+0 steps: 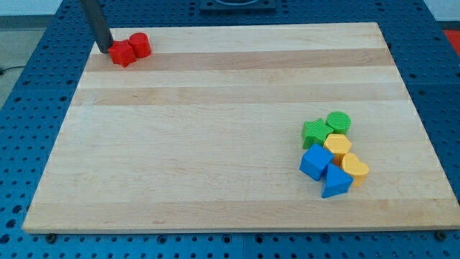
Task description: Push the red circle towards right
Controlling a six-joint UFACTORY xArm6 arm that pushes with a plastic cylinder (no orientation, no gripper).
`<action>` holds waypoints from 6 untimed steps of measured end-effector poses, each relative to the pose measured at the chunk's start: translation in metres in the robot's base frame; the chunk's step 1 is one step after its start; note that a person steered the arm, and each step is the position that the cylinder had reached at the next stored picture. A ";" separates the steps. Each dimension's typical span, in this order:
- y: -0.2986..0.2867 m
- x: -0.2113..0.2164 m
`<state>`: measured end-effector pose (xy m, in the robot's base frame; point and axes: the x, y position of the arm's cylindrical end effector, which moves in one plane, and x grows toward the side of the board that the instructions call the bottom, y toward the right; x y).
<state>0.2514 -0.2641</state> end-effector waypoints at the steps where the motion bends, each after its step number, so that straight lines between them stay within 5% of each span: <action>1: 0.052 -0.001; 4: 0.148 -0.014; 6: 0.268 0.007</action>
